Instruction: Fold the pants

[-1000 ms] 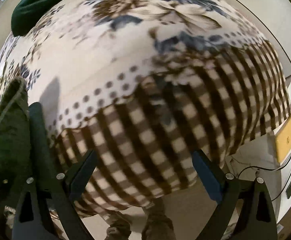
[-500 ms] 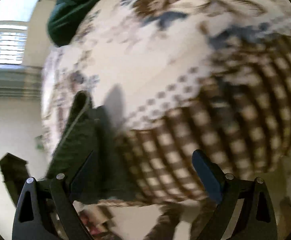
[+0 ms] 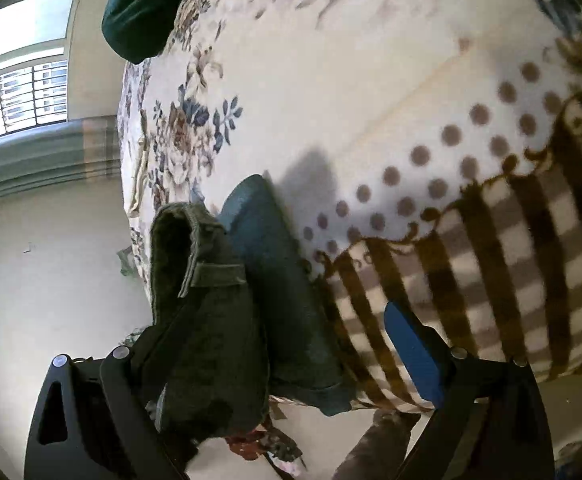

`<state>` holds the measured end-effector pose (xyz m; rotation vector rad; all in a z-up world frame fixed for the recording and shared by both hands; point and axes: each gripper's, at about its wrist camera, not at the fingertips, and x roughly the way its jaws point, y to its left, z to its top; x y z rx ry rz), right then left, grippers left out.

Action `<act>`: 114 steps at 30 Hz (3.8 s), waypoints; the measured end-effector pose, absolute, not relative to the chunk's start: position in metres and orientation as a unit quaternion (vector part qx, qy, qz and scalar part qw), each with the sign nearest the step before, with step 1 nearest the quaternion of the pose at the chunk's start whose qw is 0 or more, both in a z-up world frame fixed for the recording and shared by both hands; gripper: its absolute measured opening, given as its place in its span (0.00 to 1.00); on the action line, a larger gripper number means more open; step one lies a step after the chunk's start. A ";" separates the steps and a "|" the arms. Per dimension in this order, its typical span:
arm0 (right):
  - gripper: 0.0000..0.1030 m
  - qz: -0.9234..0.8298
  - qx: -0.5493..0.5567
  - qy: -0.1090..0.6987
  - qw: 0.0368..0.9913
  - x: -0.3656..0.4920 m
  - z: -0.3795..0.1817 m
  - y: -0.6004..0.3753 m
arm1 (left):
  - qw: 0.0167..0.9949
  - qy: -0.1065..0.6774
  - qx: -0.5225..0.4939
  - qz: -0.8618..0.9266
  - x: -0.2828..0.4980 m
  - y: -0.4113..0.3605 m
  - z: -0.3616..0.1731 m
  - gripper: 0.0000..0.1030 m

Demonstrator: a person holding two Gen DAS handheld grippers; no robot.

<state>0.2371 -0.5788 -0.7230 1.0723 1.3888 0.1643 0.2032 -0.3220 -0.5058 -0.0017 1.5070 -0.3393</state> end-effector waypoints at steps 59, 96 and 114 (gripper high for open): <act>0.55 0.006 0.361 0.650 0.669 0.281 -0.741 -0.575 | 0.738 0.652 -0.172 -0.030 0.362 -0.166 -0.567 0.85; 0.32 -0.116 0.535 0.580 0.602 0.130 -0.740 -0.548 | 0.717 0.673 -0.164 -0.081 0.298 -0.168 -0.566 1.00; 0.95 0.012 0.598 0.545 0.588 0.122 -0.792 -0.476 | 0.676 0.682 -0.221 -0.169 0.277 -0.177 -0.599 1.00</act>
